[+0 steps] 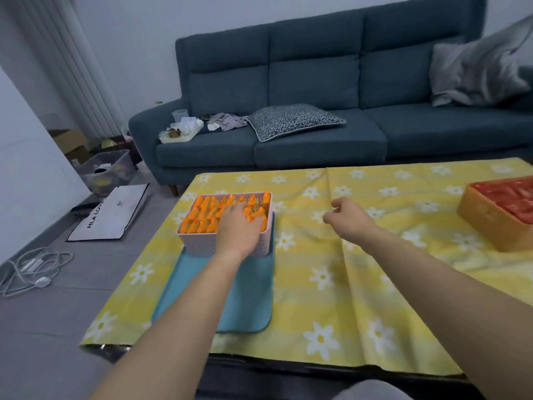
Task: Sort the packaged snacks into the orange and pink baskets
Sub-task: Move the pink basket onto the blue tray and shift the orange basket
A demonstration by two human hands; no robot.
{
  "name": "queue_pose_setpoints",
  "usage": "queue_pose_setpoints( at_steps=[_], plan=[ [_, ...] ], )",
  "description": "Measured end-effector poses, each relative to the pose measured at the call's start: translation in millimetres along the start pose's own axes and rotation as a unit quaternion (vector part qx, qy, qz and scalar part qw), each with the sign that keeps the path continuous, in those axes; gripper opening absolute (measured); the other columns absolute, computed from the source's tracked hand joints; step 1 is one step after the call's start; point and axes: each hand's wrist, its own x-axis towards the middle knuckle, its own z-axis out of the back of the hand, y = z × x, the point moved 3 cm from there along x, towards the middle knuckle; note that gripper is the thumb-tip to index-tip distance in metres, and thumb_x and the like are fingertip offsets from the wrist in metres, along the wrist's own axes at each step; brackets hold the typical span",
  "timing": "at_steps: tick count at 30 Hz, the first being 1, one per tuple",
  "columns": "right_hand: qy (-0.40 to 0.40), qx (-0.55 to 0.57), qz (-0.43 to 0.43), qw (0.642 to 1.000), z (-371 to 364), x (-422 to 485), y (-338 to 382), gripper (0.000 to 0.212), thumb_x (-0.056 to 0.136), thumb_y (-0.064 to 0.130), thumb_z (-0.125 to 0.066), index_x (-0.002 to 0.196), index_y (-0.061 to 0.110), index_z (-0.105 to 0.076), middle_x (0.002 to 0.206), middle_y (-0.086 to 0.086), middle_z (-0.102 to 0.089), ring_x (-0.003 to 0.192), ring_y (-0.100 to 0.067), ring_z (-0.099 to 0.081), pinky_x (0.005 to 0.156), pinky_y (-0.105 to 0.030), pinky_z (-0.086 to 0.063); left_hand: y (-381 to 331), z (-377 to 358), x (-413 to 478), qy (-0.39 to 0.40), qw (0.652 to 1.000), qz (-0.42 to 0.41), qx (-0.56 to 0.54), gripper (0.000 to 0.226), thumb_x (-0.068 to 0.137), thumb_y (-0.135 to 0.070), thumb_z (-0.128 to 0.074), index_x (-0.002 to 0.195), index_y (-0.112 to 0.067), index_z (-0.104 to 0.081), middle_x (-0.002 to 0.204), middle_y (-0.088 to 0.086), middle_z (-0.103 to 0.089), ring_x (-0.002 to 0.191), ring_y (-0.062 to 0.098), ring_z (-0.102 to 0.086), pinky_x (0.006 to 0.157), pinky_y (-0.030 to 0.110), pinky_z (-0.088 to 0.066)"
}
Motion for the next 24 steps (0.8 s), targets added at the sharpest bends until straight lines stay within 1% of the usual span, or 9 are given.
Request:
queue_pose_setpoints(
  at_steps=[3, 5, 8, 11, 14, 16, 19, 21, 24],
  plan=[
    [-0.034, -0.003, -0.005, 0.999, 61, -23, -27, 0.060, 0.096, 0.025, -0.059, 0.150, 0.008, -0.041, 0.145, -0.011, -0.051, 0.126, -0.033, -0.055, 0.103, -0.040, -0.046, -56, -27, -21, 0.048, 0.998, -0.026, 0.001, 0.056, 0.087, -0.040, -0.055, 0.131, -0.008, -0.059, 0.139, 0.012, -0.057, 0.125, 0.032, -0.052, 0.101, 0.041, -0.042],
    [-0.065, -0.002, -0.016, 0.998, 107, -40, -52, 0.060, 0.096, 0.025, -0.059, 0.150, 0.008, -0.041, 0.145, -0.011, -0.051, 0.125, -0.034, -0.056, 0.102, -0.041, -0.048, -95, -48, -39, 0.078, 0.996, -0.036, -0.001, 0.061, 0.088, -0.039, -0.057, 0.142, -0.010, -0.052, 0.146, 0.010, -0.051, 0.128, 0.033, -0.051, 0.106, 0.042, -0.042],
    [-0.107, -0.004, -0.039, 0.994, 171, -65, -91, 0.060, 0.096, 0.026, -0.059, 0.150, 0.007, -0.041, 0.146, -0.012, -0.051, 0.123, -0.034, -0.057, 0.099, -0.042, -0.048, -149, -83, -63, 0.111, 0.992, -0.065, -0.008, 0.060, 0.091, -0.037, -0.058, 0.146, -0.013, -0.047, 0.150, 0.010, -0.046, 0.129, 0.032, -0.051, 0.107, 0.041, -0.043],
    [-0.148, 0.001, -0.071, 0.986, 231, -84, -141, 0.058, 0.096, 0.033, -0.059, 0.145, 0.005, -0.045, 0.135, -0.012, -0.058, 0.112, -0.033, -0.060, 0.088, -0.043, -0.052, -197, -126, -84, 0.150, 0.985, -0.086, -0.014, 0.061, 0.092, -0.037, -0.058, 0.147, -0.013, -0.045, 0.152, 0.008, -0.044, 0.134, 0.028, -0.048, 0.108, 0.037, -0.041],
    [-0.175, 0.028, -0.127, 0.976, 281, -95, -196, 0.056, 0.098, 0.027, -0.059, 0.146, 0.005, -0.041, 0.120, -0.009, -0.055, 0.101, -0.027, -0.056, 0.082, -0.042, -0.050, -241, -173, -103, 0.192, 0.976, -0.099, -0.017, 0.062, 0.093, -0.038, -0.057, 0.148, -0.012, -0.043, 0.153, 0.007, -0.042, 0.135, 0.026, -0.047, 0.106, 0.034, -0.038],
    [-0.191, 0.039, -0.153, 0.969, 306, -93, -227, 0.062, 0.097, 0.023, -0.059, 0.152, 0.007, -0.036, 0.129, -0.014, -0.054, 0.105, -0.027, -0.053, 0.085, -0.041, -0.050, -264, -202, -110, 0.216, 0.971, -0.095, -0.023, 0.063, 0.095, -0.036, -0.057, 0.150, -0.011, -0.040, 0.155, 0.008, -0.040, 0.136, 0.027, -0.045, 0.105, 0.033, -0.037],
    [-0.204, 0.032, -0.165, 0.965, 331, -81, -262, 0.065, 0.097, 0.019, -0.057, 0.155, 0.005, -0.031, 0.140, -0.017, -0.050, 0.096, -0.023, -0.052, 0.075, -0.037, -0.045, -291, -244, -112, 0.247, 0.965, -0.077, -0.036, 0.065, 0.097, -0.035, -0.057, 0.153, -0.011, -0.034, 0.154, 0.010, -0.042, 0.137, 0.029, -0.045, 0.107, 0.034, -0.038],
    [-0.209, 0.005, -0.177, 0.962, 342, -64, -281, 0.064, 0.096, 0.019, -0.057, 0.153, 0.001, -0.035, 0.152, -0.017, -0.039, 0.102, -0.025, -0.049, 0.080, -0.038, -0.043, -304, -272, -108, 0.259, 0.963, -0.061, -0.050, 0.066, 0.097, -0.035, -0.057, 0.154, -0.012, -0.032, 0.152, 0.010, -0.044, 0.137, 0.029, -0.046, 0.109, 0.035, -0.038],
    [-0.220, -0.044, -0.195, 0.955, 357, -32, -301, 0.057, 0.095, 0.024, -0.058, 0.145, 0.000, -0.044, 0.159, -0.016, -0.024, 0.131, -0.036, -0.044, 0.096, -0.046, -0.047, -319, -311, -93, 0.271, 0.960, -0.024, -0.072, 0.068, 0.097, -0.037, -0.056, 0.155, -0.013, -0.028, 0.151, 0.011, -0.046, 0.134, 0.030, -0.049, 0.105, 0.034, -0.039]
  ],
)
